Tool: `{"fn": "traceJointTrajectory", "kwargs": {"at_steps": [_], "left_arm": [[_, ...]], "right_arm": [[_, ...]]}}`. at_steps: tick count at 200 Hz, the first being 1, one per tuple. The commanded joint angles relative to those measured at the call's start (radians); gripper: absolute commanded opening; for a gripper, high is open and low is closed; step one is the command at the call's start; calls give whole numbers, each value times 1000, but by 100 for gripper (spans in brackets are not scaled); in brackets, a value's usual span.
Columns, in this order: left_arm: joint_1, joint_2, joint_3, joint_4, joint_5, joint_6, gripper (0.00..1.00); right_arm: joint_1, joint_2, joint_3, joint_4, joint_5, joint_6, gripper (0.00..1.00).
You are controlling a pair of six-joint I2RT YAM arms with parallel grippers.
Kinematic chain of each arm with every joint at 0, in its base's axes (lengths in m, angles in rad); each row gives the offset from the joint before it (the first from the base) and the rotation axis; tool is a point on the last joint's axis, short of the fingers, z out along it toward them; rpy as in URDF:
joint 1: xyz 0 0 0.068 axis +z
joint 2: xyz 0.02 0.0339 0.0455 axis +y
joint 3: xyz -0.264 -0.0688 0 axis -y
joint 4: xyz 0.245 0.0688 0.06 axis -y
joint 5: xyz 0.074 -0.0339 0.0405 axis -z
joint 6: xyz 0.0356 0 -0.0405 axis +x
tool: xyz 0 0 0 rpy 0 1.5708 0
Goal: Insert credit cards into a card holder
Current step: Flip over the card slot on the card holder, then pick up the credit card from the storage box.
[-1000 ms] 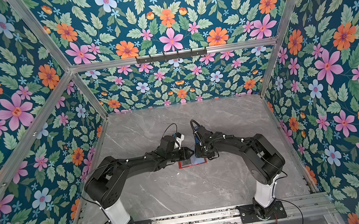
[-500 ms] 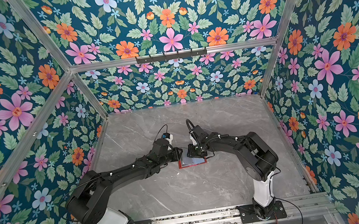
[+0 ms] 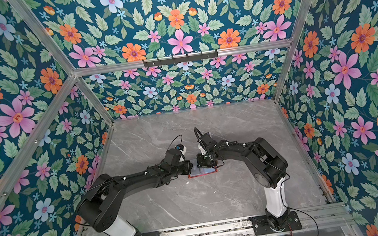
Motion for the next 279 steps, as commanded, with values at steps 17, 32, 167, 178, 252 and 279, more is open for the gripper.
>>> {"fn": "traceJointTrajectory", "kwargs": {"at_steps": [17, 32, 167, 178, 252, 279], "left_arm": [[1, 52, 10, 45, 43, -19, 16], [0, 65, 7, 37, 26, -34, 17], [15, 74, 251, -118, 3, 5, 33], [23, 110, 299, -130, 7, 11, 34], [90, 372, 600, -154, 130, 6, 37], [104, 451, 682, -156, 188, 4, 38]], "right_arm": [[3, -6, -3, -4, 5, 11, 19], [5, -24, -10, -5, 19, 13, 23], [-95, -229, -9, -150, 219, -64, 39], [-117, -218, 16, -171, 212, -77, 40], [-204, -67, 262, -331, 230, -191, 47], [-210, 5, 372, -396, 259, -228, 48]]}}
